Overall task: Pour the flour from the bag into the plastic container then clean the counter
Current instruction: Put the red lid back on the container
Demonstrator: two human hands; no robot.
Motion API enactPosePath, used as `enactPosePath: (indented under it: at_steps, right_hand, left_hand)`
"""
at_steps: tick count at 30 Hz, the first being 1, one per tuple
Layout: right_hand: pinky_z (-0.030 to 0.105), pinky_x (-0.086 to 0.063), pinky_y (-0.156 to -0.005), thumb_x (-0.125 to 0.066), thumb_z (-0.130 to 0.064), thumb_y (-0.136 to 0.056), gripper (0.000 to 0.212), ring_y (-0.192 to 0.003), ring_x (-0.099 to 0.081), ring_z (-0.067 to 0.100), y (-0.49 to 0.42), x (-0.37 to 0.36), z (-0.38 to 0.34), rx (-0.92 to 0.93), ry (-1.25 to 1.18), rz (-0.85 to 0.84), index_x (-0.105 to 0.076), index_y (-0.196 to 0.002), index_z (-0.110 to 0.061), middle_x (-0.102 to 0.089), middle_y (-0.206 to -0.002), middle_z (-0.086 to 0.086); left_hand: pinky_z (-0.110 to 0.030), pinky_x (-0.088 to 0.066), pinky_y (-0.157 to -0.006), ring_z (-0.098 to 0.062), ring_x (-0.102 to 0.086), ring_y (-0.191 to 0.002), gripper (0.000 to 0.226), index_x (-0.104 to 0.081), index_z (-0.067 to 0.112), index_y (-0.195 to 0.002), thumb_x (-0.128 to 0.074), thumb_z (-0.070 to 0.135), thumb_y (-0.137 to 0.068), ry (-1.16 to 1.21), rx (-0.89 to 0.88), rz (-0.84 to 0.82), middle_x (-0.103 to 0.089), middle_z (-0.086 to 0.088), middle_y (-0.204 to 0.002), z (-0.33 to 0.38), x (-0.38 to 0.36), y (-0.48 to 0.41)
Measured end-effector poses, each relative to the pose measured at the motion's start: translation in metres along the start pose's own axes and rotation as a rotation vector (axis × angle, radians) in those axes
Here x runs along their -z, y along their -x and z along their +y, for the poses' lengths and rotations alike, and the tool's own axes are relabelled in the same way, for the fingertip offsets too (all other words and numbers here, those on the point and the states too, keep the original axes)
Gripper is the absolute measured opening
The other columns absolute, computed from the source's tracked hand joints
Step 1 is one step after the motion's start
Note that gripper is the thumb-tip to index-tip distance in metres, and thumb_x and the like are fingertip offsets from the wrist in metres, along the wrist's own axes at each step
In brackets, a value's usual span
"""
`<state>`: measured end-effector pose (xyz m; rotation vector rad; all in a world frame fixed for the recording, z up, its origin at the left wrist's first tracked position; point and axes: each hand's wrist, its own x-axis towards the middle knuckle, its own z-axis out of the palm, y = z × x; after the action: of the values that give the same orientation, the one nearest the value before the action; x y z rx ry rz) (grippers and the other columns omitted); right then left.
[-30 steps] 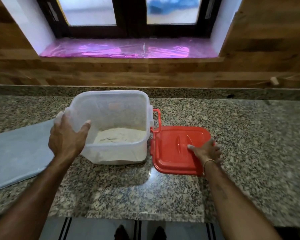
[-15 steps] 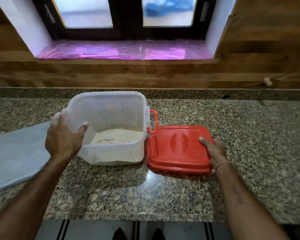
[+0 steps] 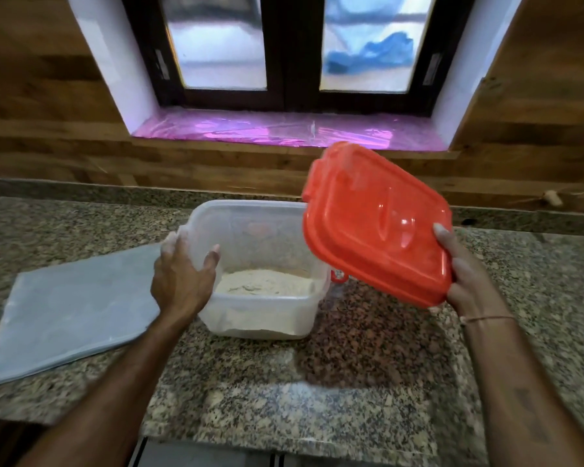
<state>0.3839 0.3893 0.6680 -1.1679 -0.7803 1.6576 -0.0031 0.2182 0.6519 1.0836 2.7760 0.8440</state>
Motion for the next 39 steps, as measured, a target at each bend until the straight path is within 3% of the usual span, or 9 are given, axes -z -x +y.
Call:
enactPosePath:
  at_steps: [3, 6, 10, 13, 16, 19, 26, 35, 39]
  right_hand:
    - [0.057, -0.063, -0.09, -0.081, -0.025, -0.09, 0.05, -0.105, -0.076, 0.036, -0.001, -0.062, 0.0, 0.048, 0.068, -0.063, -0.066, -0.135, -0.008, -0.076, -0.122, 0.021]
    - [0.053, -0.064, -0.087, -0.086, -0.016, -0.083, 0.051, -0.091, -0.076, 0.03, -0.001, -0.122, 0.014, 0.099, 0.18, -0.054, -0.067, -0.129, -0.004, -0.076, -0.118, 0.024]
    - [0.052, -0.063, -0.09, -0.09, -0.023, -0.078, 0.054, -0.099, -0.074, 0.031, 0.005, -0.173, 0.042, 0.137, 0.381, -0.001, -0.066, -0.124, -0.007, -0.075, -0.11, 0.015]
    - [0.047, -0.065, -0.083, -0.089, -0.05, -0.061, 0.077, -0.094, -0.076, 0.027, 0.006, -0.175, 0.055, 0.209, 0.547, 0.083, -0.068, -0.122, -0.008, -0.077, -0.109, 0.012]
    - [0.037, -0.064, -0.069, -0.086, -0.037, -0.079, 0.051, -0.091, -0.076, 0.027, 0.013, -0.173, 0.056, 0.212, 0.563, 0.084, -0.07, -0.117, -0.005, -0.077, -0.107, 0.014]
    - [0.029, -0.061, -0.056, -0.08, -0.017, -0.09, 0.035, -0.082, -0.075, 0.025, 0.021, -0.173, 0.053, 0.156, 0.458, 0.066, -0.068, -0.119, -0.001, -0.076, -0.106, 0.017]
    - [0.037, -0.065, -0.067, -0.081, -0.016, -0.089, 0.046, -0.09, -0.079, 0.03, 0.036, -0.174, 0.052, 0.108, 0.274, 0.045, -0.063, -0.13, -0.006, -0.075, -0.117, 0.021]
    - [0.045, -0.067, -0.077, -0.077, -0.017, -0.093, 0.035, -0.097, -0.077, 0.035, 0.041, -0.195, 0.056, 0.166, 0.42, 0.107, -0.065, -0.123, -0.003, -0.075, -0.11, 0.019]
    - [0.051, -0.066, -0.083, -0.077, -0.041, -0.087, 0.042, -0.095, -0.077, 0.027, 0.038, -0.196, 0.064, 0.298, 0.673, 0.182, -0.07, -0.117, -0.013, -0.077, -0.107, 0.008]
  left_hand:
    - [-0.053, -0.046, -0.108, -0.033, -0.05, -0.136, 0.069, -0.047, 0.025, -0.151, -0.029, 0.069, -0.101, 0.208, 0.047, -0.043, -0.044, -0.006, -0.157, -0.007, 0.005, -0.011]
    - [-0.055, -0.051, -0.104, -0.032, -0.063, -0.12, 0.097, -0.064, 0.032, -0.132, -0.01, 0.095, -0.082, 0.641, 0.266, -0.143, -0.066, -0.006, -0.134, -0.021, 0.017, -0.032]
    - [-0.053, -0.054, -0.103, -0.028, -0.067, -0.116, 0.076, -0.066, 0.031, -0.11, -0.029, 0.092, -0.084, 0.935, 0.304, -0.302, -0.071, -0.003, -0.122, -0.02, 0.031, -0.046]
    - [-0.05, -0.054, -0.104, -0.024, -0.066, -0.122, 0.076, -0.059, 0.026, -0.139, -0.062, 0.078, -0.084, 0.787, 0.152, -0.366, -0.066, -0.006, -0.139, -0.018, 0.03, -0.049]
    - [-0.047, -0.051, -0.109, -0.023, -0.06, -0.13, 0.075, -0.052, 0.022, -0.149, -0.071, 0.059, -0.087, 0.714, 0.079, -0.313, -0.06, -0.006, -0.147, -0.02, 0.027, -0.052]
    - [-0.049, -0.051, -0.108, -0.024, -0.059, -0.132, 0.084, -0.049, 0.023, -0.152, -0.069, 0.067, -0.084, 0.718, 0.036, -0.335, -0.056, -0.008, -0.151, -0.022, 0.025, -0.054]
    - [-0.049, -0.051, -0.108, -0.024, -0.056, -0.131, 0.08, -0.042, 0.025, -0.155, -0.067, 0.063, -0.089, 0.801, -0.036, -0.355, -0.053, -0.009, -0.153, -0.027, 0.028, -0.065]
    - [-0.036, -0.046, -0.099, -0.016, -0.051, -0.124, 0.075, -0.04, 0.019, -0.157, -0.075, 0.035, -0.093, 0.796, -0.072, -0.299, -0.05, -0.007, -0.154, -0.025, 0.032, -0.068]
    - [-0.033, -0.045, -0.094, -0.018, -0.055, -0.122, 0.068, -0.045, 0.018, -0.152, -0.075, 0.033, -0.093, 0.739, -0.103, -0.272, -0.054, -0.007, -0.15, -0.024, 0.031, -0.066]
